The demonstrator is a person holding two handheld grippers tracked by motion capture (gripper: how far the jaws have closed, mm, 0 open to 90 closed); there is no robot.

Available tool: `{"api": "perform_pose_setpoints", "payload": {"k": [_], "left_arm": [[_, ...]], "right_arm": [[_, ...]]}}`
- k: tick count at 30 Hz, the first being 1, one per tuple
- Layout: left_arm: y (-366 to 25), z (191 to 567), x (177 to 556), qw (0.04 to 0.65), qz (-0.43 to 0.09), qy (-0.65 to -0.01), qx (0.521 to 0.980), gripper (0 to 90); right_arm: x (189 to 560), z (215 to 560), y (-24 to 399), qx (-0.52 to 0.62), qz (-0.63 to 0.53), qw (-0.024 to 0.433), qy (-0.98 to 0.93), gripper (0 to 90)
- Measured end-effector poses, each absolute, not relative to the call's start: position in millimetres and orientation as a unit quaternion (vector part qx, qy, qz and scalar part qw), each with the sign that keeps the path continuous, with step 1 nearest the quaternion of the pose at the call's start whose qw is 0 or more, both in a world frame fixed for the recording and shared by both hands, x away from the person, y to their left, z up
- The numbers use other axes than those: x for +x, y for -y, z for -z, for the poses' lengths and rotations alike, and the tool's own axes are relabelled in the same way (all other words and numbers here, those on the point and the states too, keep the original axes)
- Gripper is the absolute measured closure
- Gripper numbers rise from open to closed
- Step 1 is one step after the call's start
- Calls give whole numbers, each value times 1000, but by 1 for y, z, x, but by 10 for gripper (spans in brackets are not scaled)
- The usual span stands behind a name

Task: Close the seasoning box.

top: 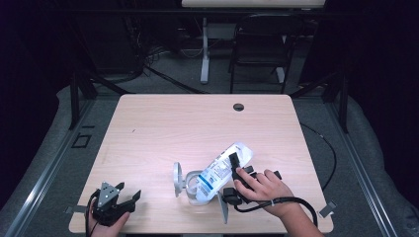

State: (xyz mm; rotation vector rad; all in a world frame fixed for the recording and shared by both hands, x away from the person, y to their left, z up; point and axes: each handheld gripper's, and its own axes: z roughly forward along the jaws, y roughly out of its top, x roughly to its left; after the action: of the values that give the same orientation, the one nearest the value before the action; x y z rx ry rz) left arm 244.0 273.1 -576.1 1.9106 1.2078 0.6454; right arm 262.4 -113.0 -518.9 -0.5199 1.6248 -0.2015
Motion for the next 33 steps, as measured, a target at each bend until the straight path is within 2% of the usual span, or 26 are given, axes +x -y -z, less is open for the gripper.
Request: {"api": "perform_pose_setpoints", "payload": {"k": [33], "left_arm": [[-273,576,244,384,-253,-472,752,313]], "right_arm": [[262,519,112,-242,86,653,-713,681]]}}
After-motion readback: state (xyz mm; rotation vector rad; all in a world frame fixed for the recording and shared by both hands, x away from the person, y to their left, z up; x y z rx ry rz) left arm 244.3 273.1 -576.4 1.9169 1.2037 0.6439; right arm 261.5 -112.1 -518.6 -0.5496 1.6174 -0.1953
